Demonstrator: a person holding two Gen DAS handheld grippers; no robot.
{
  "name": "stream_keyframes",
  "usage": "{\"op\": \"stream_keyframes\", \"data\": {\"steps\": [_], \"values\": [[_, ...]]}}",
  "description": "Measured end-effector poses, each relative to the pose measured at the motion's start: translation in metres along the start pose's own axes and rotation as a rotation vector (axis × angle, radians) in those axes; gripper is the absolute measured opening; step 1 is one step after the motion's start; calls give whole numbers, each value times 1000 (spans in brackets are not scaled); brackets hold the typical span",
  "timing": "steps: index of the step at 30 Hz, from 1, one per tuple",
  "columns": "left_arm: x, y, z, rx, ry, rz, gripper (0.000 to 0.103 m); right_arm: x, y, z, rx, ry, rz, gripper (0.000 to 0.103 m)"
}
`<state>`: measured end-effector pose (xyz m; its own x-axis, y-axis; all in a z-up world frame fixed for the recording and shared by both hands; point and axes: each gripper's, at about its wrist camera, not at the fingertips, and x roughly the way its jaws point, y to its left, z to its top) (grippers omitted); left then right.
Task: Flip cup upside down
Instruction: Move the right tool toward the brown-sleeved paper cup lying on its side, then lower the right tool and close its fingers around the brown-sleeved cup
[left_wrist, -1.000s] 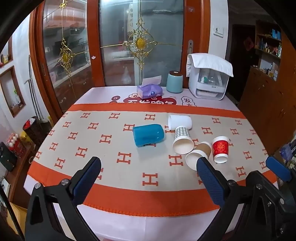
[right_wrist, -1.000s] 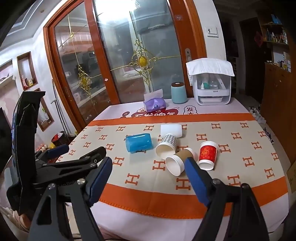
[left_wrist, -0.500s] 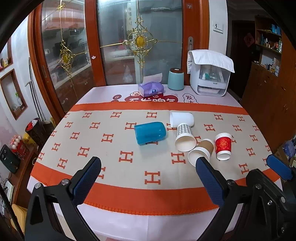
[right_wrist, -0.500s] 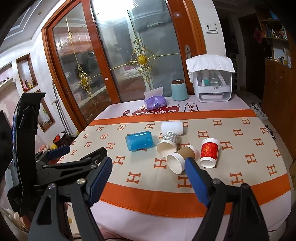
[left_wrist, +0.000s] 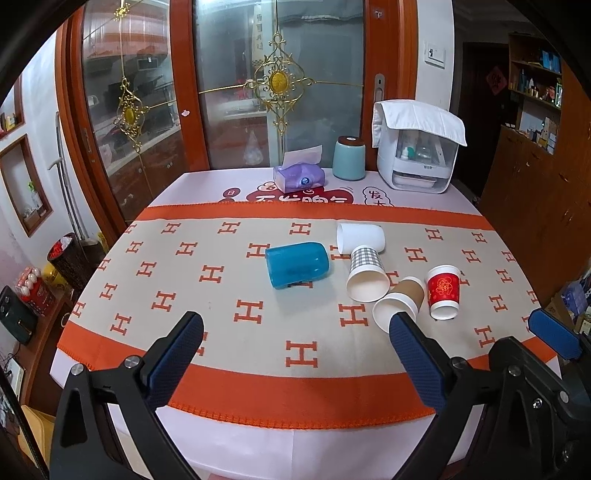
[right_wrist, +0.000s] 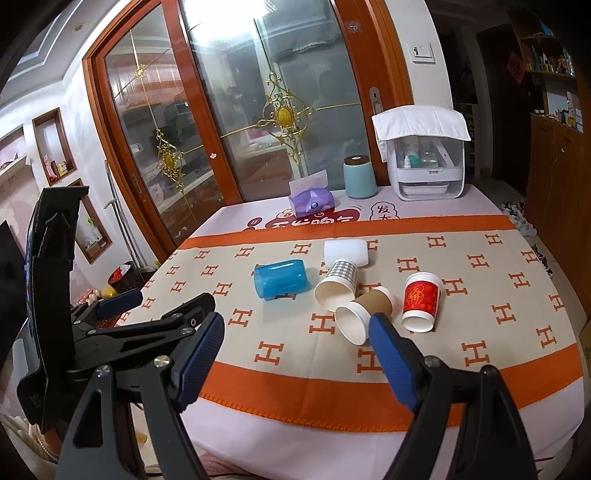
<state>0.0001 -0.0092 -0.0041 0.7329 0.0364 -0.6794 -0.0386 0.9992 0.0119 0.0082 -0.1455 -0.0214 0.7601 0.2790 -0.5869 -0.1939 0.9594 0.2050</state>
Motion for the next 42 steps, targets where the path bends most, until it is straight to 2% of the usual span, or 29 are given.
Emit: {"op": "stream_keyframes", "data": {"steps": [24, 42], "values": [[12, 8, 3, -14, 39, 16, 99, 9, 3, 4, -1, 26, 5, 81], [15, 7, 6, 7, 29, 51, 100, 17, 5, 7, -6, 44, -5, 81]]}}
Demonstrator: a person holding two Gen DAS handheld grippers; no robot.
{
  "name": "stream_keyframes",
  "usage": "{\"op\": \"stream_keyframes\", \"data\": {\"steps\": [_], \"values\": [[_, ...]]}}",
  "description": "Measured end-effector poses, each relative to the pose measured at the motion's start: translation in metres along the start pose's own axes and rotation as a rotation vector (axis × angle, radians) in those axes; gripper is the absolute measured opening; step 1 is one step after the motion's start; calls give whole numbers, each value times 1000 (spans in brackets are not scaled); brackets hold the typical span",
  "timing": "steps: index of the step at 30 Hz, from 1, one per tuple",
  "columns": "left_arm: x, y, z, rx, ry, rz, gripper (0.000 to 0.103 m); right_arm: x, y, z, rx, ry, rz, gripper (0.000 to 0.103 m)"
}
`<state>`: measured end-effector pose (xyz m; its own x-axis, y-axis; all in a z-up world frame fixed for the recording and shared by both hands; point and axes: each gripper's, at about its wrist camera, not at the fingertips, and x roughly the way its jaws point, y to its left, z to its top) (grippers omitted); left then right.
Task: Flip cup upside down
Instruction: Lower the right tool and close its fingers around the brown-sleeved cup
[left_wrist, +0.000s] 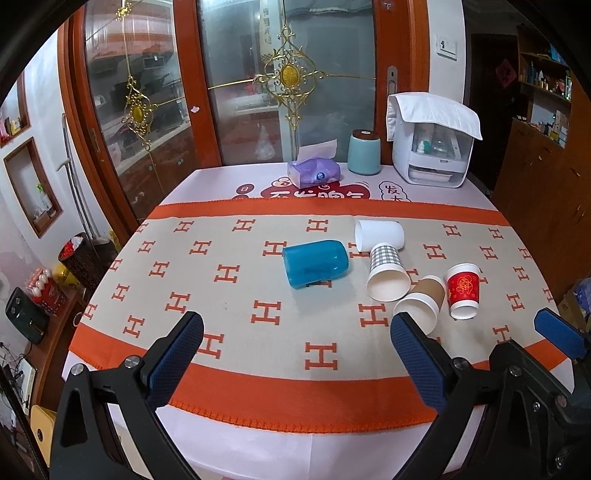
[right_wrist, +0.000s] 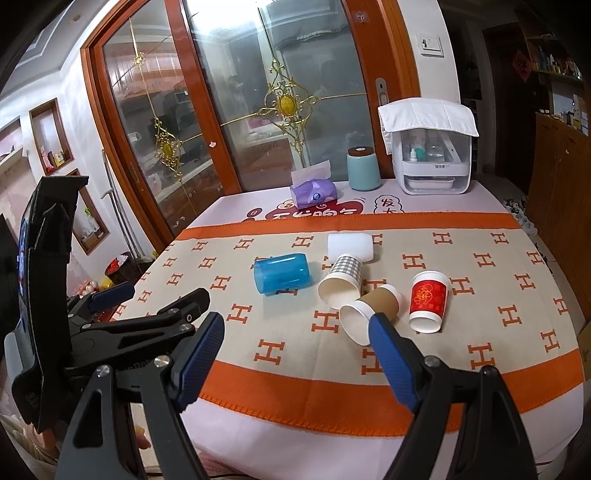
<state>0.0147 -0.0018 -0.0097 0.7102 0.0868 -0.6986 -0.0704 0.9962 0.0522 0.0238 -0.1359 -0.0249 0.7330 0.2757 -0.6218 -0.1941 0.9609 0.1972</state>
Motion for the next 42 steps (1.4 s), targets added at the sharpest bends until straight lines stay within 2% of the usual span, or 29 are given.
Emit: {"op": "stream_keyframes", "data": {"steps": [7, 14, 23, 29, 34, 42], "values": [[14, 1, 8, 4, 26, -41, 101, 12, -8, 10, 13, 36, -1, 81], [45, 5, 26, -10, 93, -102, 101, 42, -32, 35, 94, 140, 11, 81], [101, 11, 49, -24, 182, -122, 101, 96, -83, 56, 291, 303, -8, 81], [137, 10, 59, -20, 225, -126, 101, 144, -121, 49, 492, 446, 19, 81], [164, 7, 59, -9, 257, -140, 101, 184, -143, 30, 605, 561, 10, 81], [198, -2, 47, 14, 307, -182, 101, 226, -160, 10, 697, 647, 0, 79]]}}
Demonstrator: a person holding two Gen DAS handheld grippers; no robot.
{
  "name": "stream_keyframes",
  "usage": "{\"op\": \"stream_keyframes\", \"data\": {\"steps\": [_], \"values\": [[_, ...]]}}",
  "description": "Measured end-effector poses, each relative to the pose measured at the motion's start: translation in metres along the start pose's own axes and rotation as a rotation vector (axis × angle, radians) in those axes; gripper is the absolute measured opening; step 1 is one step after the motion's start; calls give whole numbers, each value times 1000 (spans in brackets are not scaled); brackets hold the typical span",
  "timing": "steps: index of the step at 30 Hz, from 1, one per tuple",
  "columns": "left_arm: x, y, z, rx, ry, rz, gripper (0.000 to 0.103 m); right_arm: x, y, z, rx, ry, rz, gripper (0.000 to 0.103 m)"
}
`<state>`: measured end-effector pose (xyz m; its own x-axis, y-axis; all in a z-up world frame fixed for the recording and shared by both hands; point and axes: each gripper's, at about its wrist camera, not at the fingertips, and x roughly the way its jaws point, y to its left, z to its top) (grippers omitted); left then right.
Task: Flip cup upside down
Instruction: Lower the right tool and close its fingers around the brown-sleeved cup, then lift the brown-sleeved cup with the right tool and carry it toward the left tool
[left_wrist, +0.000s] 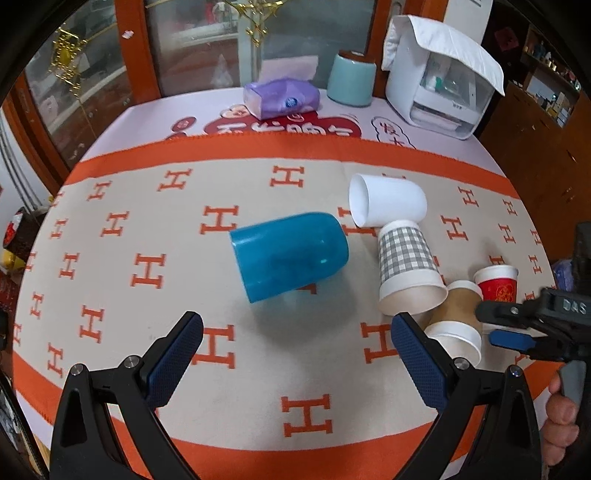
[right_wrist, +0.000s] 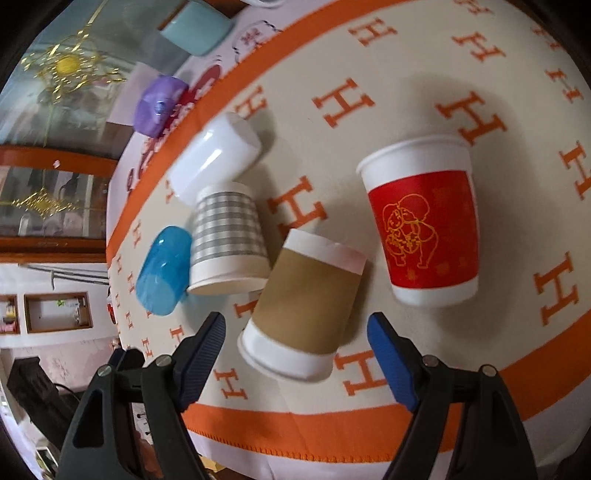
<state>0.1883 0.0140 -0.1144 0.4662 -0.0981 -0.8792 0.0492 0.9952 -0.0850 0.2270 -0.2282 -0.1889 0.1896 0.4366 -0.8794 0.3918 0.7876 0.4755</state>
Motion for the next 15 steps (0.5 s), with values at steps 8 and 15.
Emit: {"op": "stream_keyframes", "data": {"steps": [8, 15], "values": [[29, 10, -7, -81, 97, -136, 101, 23, -4, 8, 28, 47, -3, 70], [38, 30, -15, -162, 139, -127, 101, 20, 1, 1, 3, 36, -7, 64]]}}
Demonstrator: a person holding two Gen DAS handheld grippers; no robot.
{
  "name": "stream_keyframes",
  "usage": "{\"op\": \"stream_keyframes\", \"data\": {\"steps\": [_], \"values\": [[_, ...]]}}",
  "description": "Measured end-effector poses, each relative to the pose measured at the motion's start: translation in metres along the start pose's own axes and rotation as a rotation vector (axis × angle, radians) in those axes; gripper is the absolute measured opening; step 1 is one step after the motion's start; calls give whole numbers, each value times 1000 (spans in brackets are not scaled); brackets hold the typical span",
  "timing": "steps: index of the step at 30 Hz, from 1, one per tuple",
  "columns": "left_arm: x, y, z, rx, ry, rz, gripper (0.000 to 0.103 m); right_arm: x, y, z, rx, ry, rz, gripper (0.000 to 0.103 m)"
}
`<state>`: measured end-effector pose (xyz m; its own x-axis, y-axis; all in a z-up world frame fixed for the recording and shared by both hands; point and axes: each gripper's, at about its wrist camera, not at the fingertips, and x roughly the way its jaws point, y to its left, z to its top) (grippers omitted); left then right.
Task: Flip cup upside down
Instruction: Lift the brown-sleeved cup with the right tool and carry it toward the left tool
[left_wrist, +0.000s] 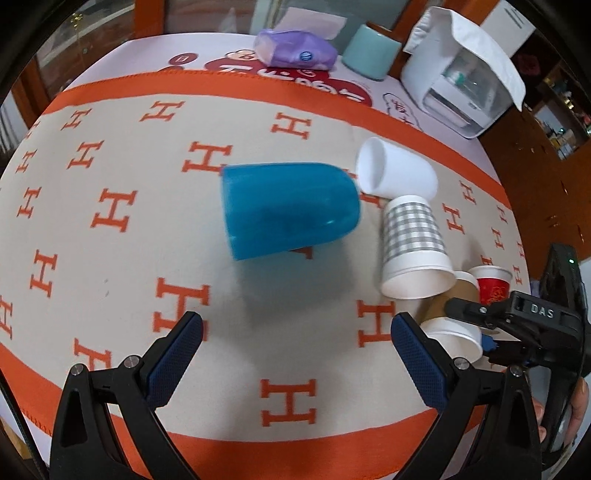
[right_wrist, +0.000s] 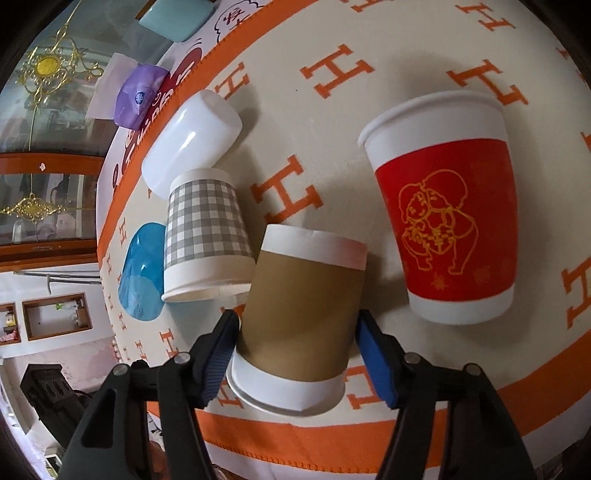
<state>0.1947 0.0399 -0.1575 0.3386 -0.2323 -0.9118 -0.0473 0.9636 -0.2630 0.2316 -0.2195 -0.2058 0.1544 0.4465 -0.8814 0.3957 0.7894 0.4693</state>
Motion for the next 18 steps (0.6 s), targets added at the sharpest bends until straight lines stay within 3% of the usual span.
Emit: {"op": "stream_keyframes", "data": {"steps": [8, 18], "values": [[-20, 21, -12, -27, -12, 24, 101, -16, 23, -36, -127, 19, 27, 64], [-44, 32, -56, -3, 0, 32, 101, 31, 59, -99, -345, 189, 19, 64]]}}
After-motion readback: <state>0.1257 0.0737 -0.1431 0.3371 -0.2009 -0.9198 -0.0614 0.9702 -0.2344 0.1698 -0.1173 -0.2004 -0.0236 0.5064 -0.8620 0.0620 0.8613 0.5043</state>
